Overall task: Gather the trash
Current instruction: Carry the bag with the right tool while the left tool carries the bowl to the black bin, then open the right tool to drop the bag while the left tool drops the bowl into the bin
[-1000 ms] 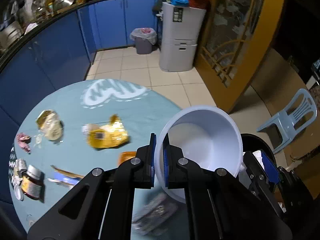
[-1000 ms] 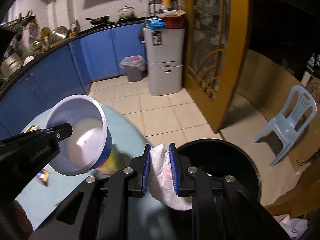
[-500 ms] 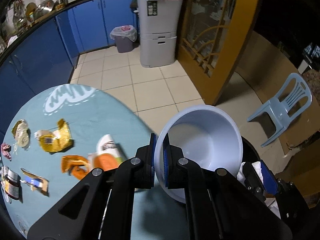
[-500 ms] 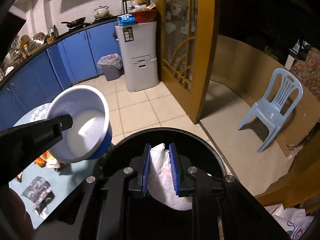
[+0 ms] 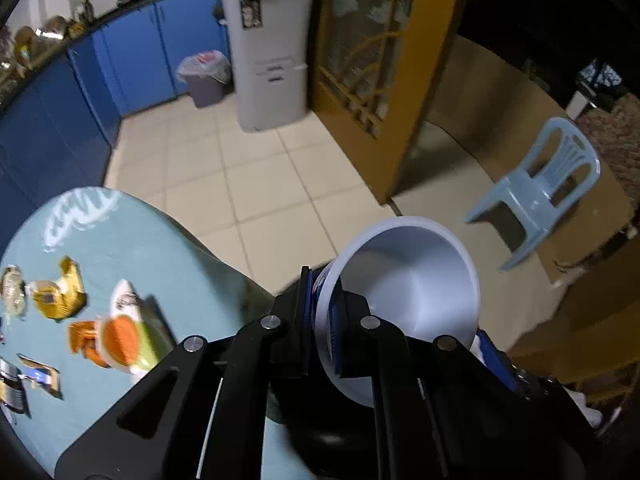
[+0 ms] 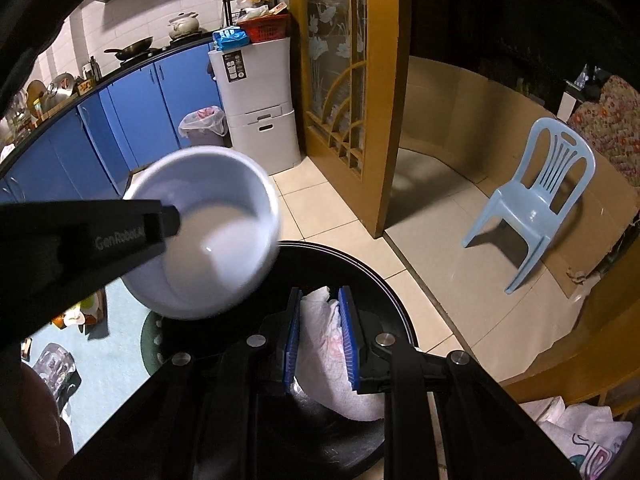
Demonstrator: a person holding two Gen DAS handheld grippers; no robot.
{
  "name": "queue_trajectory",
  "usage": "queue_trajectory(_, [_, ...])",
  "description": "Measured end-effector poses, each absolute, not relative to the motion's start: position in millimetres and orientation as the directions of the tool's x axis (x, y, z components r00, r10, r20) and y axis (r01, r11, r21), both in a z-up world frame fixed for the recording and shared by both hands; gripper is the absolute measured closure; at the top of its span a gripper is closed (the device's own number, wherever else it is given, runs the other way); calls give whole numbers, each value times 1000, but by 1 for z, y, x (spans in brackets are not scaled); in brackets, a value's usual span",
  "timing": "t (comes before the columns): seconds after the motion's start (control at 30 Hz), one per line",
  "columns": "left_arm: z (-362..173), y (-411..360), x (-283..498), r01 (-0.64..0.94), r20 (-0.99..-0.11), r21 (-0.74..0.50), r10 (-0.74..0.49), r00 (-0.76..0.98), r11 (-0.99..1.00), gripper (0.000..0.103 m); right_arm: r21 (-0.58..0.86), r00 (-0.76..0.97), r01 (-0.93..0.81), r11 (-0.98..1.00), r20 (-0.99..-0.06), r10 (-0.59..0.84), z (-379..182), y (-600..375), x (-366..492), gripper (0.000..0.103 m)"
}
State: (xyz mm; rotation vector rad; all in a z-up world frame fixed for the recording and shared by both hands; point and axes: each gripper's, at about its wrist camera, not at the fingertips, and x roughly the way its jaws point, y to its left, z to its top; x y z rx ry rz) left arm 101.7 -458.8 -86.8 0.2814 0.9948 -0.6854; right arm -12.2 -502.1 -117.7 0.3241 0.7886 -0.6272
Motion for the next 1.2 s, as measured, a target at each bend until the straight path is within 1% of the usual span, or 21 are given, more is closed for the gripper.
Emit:
queue_trajectory(0.07, [-89, -459, 101, 653, -850, -104, -408, 333, 750, 85, 45, 536, 635, 771, -744, -398, -118, -503, -13, 84])
queue_trajectory(0.1, [-89, -459, 101, 654, -850, -114, -414, 325, 748, 77, 47, 536, 635, 771, -745, -397, -118, -503, -14, 84])
queue_trajectory(0.17, [-88, -456, 101, 648, -846, -136, -427, 318, 750, 39, 47, 536, 635, 771, -745, -396, -119, -503, -14, 84])
queue_trajectory(0.2, [-85, -454, 101, 642, -838, -142, -437, 328, 754, 3, 47, 537, 634, 772, -746, -395, -120, -503, -14, 84])
queue_trajectory(0.23, [-79, -448, 99, 630, -803, -146, -463, 375, 763, 4, 57, 542, 633, 772, -744, -390, -120, -503, -15, 81])
queue_trajectory(0.27, [-73, -441, 96, 635, -767, -167, -504, 397, 754, 4, 55, 541, 636, 770, -743, -393, -120, -502, -15, 81])
queue_trajectory(0.3, [-68, -439, 94, 639, -749, -176, -523, 406, 749, 3, 60, 545, 635, 770, -742, -391, -120, -502, -16, 81])
queue_trajectory(0.7, [-62, -429, 93, 616, -750, -111, -473, 463, 780, 3, 66, 548, 631, 773, -744, -383, -121, -500, -17, 81])
queue_trajectory(1.2, [-54, -396, 116, 513, -734, -108, -416, 537, 851, 3, 79, 577, 613, 786, -724, -378, -120, -499, -5, 81])
